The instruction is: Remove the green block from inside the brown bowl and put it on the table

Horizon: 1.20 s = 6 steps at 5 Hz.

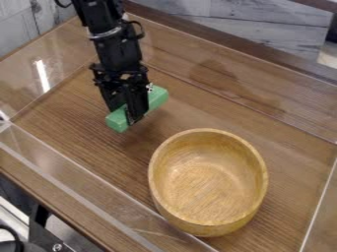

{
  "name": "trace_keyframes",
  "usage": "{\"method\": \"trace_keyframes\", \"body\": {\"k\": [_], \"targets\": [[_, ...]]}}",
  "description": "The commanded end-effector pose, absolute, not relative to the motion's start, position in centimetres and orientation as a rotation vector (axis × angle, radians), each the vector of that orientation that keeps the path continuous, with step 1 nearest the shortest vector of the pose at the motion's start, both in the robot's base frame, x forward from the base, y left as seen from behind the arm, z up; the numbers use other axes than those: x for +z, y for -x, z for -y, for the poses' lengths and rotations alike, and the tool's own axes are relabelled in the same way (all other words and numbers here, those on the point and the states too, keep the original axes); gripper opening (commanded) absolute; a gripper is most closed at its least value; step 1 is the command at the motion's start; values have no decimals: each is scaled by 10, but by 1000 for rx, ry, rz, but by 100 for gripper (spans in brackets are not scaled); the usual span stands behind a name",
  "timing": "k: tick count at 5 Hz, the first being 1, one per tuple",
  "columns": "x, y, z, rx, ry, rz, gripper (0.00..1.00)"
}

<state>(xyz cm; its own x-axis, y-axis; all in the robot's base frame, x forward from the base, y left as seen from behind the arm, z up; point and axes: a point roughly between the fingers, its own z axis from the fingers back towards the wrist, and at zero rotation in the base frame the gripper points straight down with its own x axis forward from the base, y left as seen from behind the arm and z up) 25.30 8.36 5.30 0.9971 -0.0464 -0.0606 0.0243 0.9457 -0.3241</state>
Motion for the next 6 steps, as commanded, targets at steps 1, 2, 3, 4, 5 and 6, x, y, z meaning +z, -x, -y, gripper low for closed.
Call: {"method": "trace_keyframes", "body": {"k": [1,2,3,4,5,6], "targets": [[65,-262,-92,-30,312,-23,0],[65,-262,-92,-29,316,-28,0],[65,-262,-92,-28,320,-34,0],[65,-263,-92,-28,324,-39,0],[65,-263,-93,-28,327,-45,0],[64,-265,-93,-26,331,-48,0]]}}
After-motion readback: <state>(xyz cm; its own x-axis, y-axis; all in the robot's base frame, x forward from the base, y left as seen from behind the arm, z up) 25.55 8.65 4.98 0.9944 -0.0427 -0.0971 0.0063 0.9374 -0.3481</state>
